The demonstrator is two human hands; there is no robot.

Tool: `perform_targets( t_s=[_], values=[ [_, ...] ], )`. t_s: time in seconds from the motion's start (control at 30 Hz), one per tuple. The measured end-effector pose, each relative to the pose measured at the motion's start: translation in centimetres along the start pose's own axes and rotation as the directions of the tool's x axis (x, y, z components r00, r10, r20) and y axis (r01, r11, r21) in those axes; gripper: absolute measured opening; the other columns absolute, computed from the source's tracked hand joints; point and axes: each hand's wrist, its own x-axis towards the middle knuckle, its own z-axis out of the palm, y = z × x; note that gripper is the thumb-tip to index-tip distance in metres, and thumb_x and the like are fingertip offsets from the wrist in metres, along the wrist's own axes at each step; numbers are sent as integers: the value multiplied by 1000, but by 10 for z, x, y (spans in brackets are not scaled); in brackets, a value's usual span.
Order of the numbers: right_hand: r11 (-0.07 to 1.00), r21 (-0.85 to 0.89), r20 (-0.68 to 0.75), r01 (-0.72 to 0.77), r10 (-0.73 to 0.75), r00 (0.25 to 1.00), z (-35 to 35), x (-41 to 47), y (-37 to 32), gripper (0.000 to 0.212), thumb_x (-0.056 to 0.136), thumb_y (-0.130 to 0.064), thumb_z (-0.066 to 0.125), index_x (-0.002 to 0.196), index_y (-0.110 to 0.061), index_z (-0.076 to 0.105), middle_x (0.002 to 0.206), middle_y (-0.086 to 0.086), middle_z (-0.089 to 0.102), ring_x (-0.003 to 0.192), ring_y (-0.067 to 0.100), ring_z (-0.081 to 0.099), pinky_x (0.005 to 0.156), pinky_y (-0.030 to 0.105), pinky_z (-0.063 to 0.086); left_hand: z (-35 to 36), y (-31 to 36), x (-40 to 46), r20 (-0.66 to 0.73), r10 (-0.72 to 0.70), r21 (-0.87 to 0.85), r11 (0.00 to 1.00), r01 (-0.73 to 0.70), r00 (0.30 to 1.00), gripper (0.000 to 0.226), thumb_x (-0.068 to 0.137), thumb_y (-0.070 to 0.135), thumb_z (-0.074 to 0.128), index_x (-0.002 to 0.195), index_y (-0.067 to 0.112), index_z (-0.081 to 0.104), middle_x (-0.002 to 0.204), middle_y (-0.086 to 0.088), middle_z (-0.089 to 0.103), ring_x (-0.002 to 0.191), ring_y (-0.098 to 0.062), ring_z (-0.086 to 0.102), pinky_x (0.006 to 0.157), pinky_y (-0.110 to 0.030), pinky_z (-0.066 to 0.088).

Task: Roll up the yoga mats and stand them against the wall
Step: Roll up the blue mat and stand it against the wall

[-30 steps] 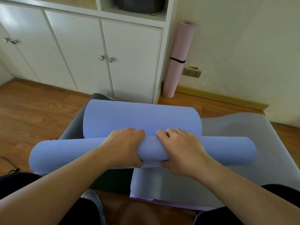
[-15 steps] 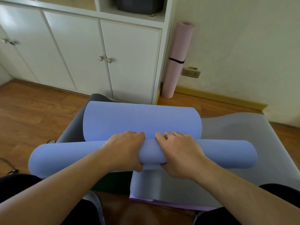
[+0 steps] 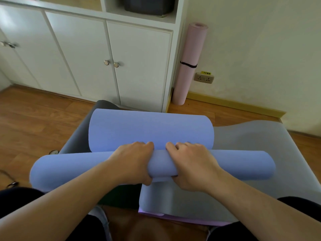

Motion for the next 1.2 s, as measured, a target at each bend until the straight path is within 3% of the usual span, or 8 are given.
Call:
perform_targets(
  t_s=[0.17,0.33,0.43,0.57,0.73,0.83,0.97,1.2],
  values=[
    [998,56,-7,-12,13,1000,-3,-1,2,52,73,-47,72,108,-25,41,89,-2,62,77,28,65,58,35,36,10,8,-1,-120,29,105,994,-16,992,64,73,56,81,108,27,36,102,8,48,98,-19,61,73,-32,45],
    [1000,-10,-12,3,-3,1000,0,0,-1,72,62,-51,83,120,-23,51,102,0,62,85,28,62,68,40,49,-3,-7,5,-30,-6,-28,1000,5,1000,60,65,60,81,108,29,50,104,8,59,94,-18,62,80,-39,57],
    [1000,-4,20,-11,11,1000,0,2,1,58,66,-45,80,110,-22,50,92,1,63,78,29,65,61,37,45,-3,-6,3,-14,15,-38,999,-16,1000,63,66,63,81,113,33,49,105,10,61,93,-15,61,83,-38,57],
    [997,58,26,-59,58,998,-6,3,4,47,75,-45,69,108,-25,44,96,-2,64,85,29,66,61,35,37,9,3,2,-165,66,124,991,-46,984,66,71,59,79,116,28,41,109,8,55,97,-18,60,83,-33,51],
    [998,48,3,-47,47,999,-7,2,2,75,71,-54,76,133,-25,46,114,0,62,99,28,63,81,41,50,1,-4,5,-129,3,56,998,4,992,61,73,56,81,106,26,39,105,7,58,94,-19,61,71,-32,45],
    [999,-23,-5,-28,28,1000,-1,3,1,73,65,-52,82,124,-23,50,104,2,62,88,29,63,72,40,47,-6,-10,3,-66,-23,-36,999,21,998,64,66,61,81,111,29,48,104,9,59,92,-17,61,77,-36,55],
    [1000,-9,-4,-20,20,1000,-4,4,3,56,67,-46,77,108,-22,47,87,0,64,74,29,65,58,34,35,5,2,-2,-124,48,74,997,-39,991,67,70,62,79,116,30,43,108,9,57,98,-17,60,87,-34,51],
    [999,39,-1,-32,32,999,-7,2,1,69,73,-53,75,129,-25,45,112,1,58,97,28,59,80,42,51,1,-7,6,-116,12,29,1000,-9,993,63,70,59,80,111,27,44,105,8,61,94,-18,63,78,-34,54]
  ],
)
